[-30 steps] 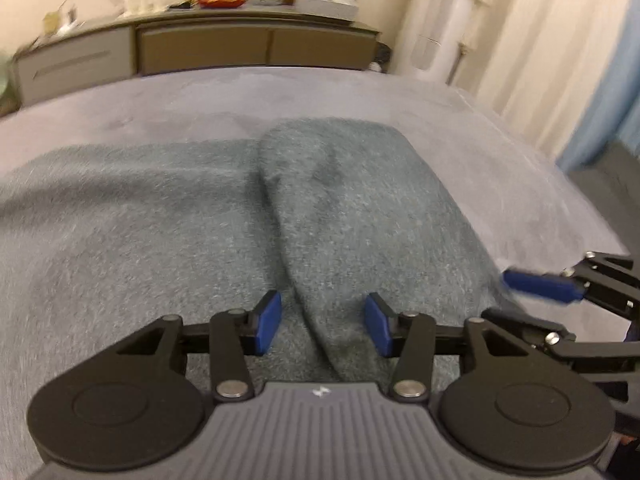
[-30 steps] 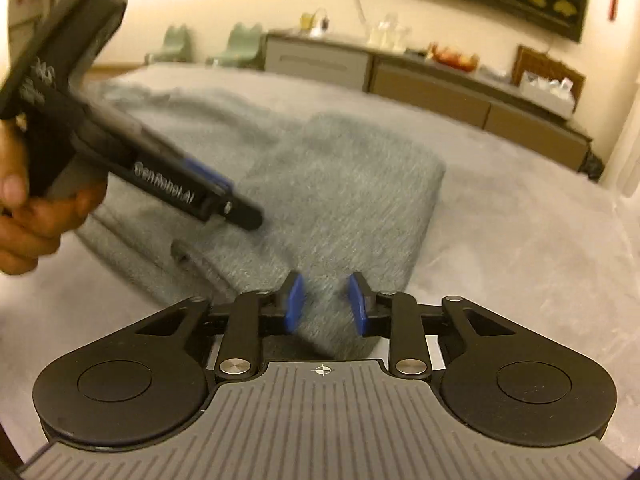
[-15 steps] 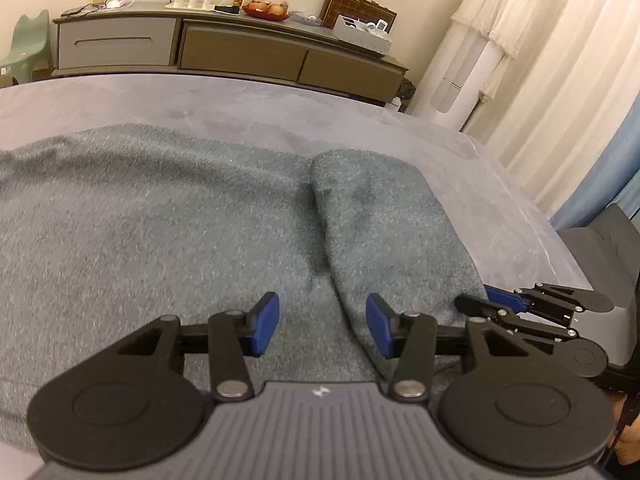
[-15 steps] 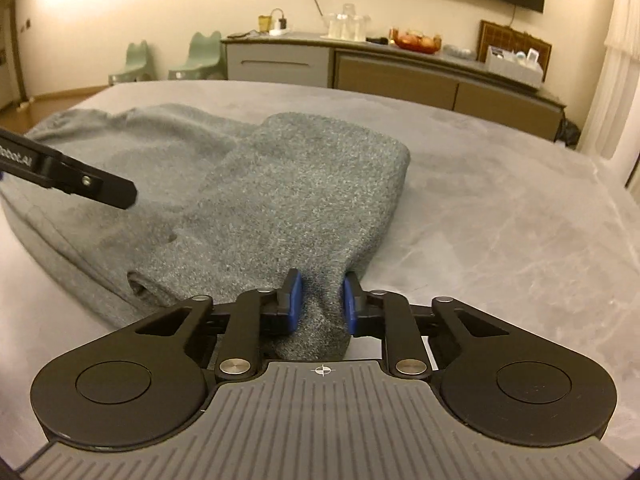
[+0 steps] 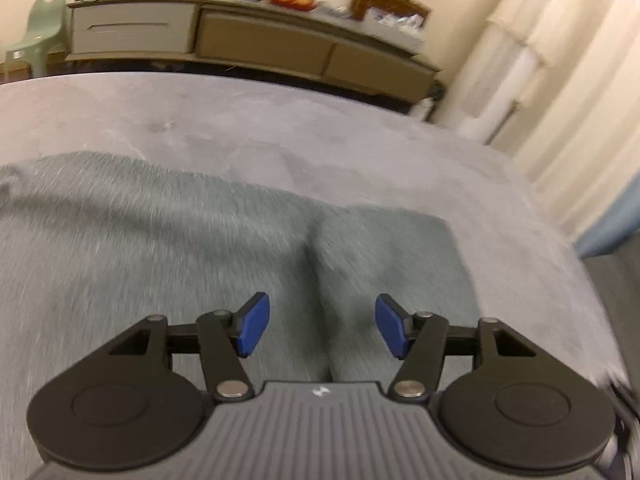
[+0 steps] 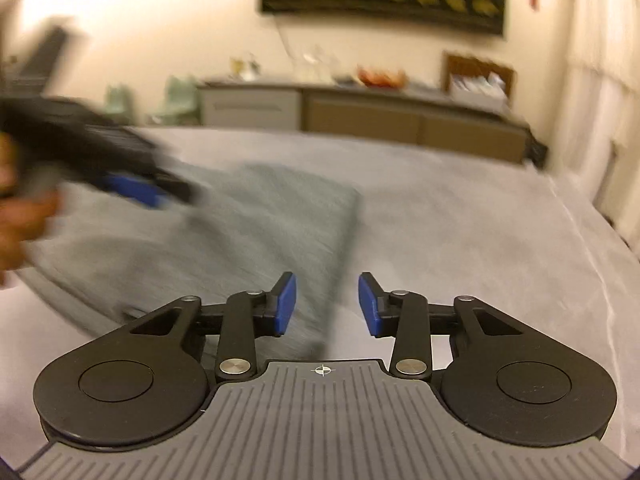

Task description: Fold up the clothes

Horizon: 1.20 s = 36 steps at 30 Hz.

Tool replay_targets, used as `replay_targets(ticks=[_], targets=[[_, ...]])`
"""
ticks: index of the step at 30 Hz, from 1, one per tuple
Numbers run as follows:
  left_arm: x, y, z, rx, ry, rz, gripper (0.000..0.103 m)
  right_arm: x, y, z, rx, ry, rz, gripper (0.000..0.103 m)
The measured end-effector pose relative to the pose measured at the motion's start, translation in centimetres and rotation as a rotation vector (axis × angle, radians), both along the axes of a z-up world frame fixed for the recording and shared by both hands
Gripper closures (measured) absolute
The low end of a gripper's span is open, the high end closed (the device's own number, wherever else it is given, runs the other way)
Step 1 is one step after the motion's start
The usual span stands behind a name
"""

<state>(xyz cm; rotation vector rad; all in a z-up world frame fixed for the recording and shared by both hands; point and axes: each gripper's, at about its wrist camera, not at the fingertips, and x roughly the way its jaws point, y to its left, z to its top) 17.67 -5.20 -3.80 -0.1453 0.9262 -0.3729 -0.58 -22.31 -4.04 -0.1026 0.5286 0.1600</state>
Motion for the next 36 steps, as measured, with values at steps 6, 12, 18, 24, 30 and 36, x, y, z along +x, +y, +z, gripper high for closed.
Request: replay_targets(ticks=[6,12,18,24,30,36], targets=[[3.6,-3.5,-1.4,0.045,-0.027,-0.056,0.045,1.2,6.2,-3.5,-0.130,0.061,0.198,0.077],[3.5,-1.5,-1.2,-0.041,-0.027,0.000,0.046,1.8,7.0,-3.1,-0.163,0.038,0.202,0.078],[-2.3,9.0,1.6,-0.056,-0.058,0.144,0.039,1.4,6.8,-1.5,-0.117,-0.020,0.192,0.064],[-8.8,27.3,1.4,-0.057,-0.036,0.527,0.032,2.0,8.9,-2.5,-0.248,0.067,0.198,0.052],[-14.4,43.2,-0.4,-0.248,0.004,0.860,0.028,0.0,12.9,-0.4,-0.288,-0.017,0.195,0.042],[-13.8,47.7,-2.6,-0.453,0.052,0.874,0.022,-2.9,27.5,1.7,-0.366,-0.085,0.467,0.030]])
